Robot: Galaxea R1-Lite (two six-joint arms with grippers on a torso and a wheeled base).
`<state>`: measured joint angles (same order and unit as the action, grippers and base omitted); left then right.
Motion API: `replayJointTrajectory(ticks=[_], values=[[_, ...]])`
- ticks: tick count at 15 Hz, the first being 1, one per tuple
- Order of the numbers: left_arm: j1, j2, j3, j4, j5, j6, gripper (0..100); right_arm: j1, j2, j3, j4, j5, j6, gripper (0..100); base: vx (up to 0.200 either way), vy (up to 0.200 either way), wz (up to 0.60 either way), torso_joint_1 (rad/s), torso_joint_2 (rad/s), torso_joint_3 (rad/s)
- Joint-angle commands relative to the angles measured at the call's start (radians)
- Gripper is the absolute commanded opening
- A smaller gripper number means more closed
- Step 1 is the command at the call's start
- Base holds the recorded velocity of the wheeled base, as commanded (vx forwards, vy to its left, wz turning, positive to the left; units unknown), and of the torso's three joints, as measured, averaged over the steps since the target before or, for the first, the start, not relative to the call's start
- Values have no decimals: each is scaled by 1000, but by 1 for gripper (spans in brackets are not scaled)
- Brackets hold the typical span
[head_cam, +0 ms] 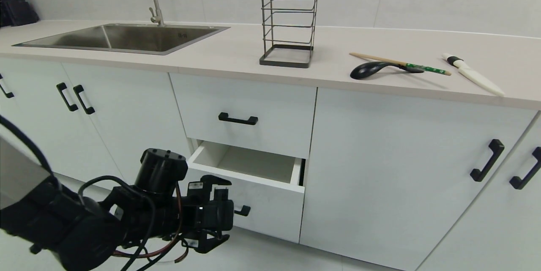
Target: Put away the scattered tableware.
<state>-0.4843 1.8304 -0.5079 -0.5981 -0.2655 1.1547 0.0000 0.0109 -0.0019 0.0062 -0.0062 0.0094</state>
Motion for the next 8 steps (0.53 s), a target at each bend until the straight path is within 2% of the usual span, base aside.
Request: replayJointTrajectory(ticks=[1, 3, 4, 5, 6, 7, 8], values=[[1, -83, -37, 4, -1, -33, 100, 0, 1, 0, 0, 0, 0, 0, 0, 0, 0, 0, 0, 0], [4, 20, -118, 0, -8, -78, 100, 0, 1, 0, 0, 0, 0, 0, 0, 0, 0, 0, 0, 0], [9, 55, -144, 0, -11, -78, 100, 0, 1, 0, 0, 0, 0, 0, 0, 0, 0, 0, 0, 0], [16, 144, -215, 0, -23, -76, 100, 0, 1, 0, 0, 0, 0, 0, 0, 0, 0, 0, 0, 0], [18, 158, -224, 0, -24, -75, 100, 0, 1, 0, 0, 0, 0, 0, 0, 0, 0, 0, 0, 0], [16, 231, -285, 0, -26, -72, 100, 0, 1, 0, 0, 0, 0, 0, 0, 0, 0, 0, 0, 0], [12, 260, -304, -2, -26, -72, 100, 0, 1, 0, 0, 0, 0, 0, 0, 0, 0, 0, 0, 0]])
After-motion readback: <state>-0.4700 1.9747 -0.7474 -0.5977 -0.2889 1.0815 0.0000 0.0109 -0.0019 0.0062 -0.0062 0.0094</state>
